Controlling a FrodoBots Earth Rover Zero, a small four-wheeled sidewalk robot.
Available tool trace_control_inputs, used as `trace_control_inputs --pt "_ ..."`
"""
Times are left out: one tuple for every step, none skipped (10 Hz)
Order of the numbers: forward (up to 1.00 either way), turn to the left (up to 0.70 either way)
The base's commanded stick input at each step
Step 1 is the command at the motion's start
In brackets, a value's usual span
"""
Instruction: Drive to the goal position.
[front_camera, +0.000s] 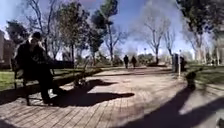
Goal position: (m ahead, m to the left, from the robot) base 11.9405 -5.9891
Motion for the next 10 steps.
trace_control_inputs --pt "0.70 -0.35" --pt "0.70 -0.35" --pt "0.70 -0.30" --pt "0.70 -0.11" --pt "0.70 0.00" --pt "0.70 0.00" --pt "0.70 0.00" --pt "0.70 0.00" --pt "0.70 0.00" --pt "0.70 0.00"
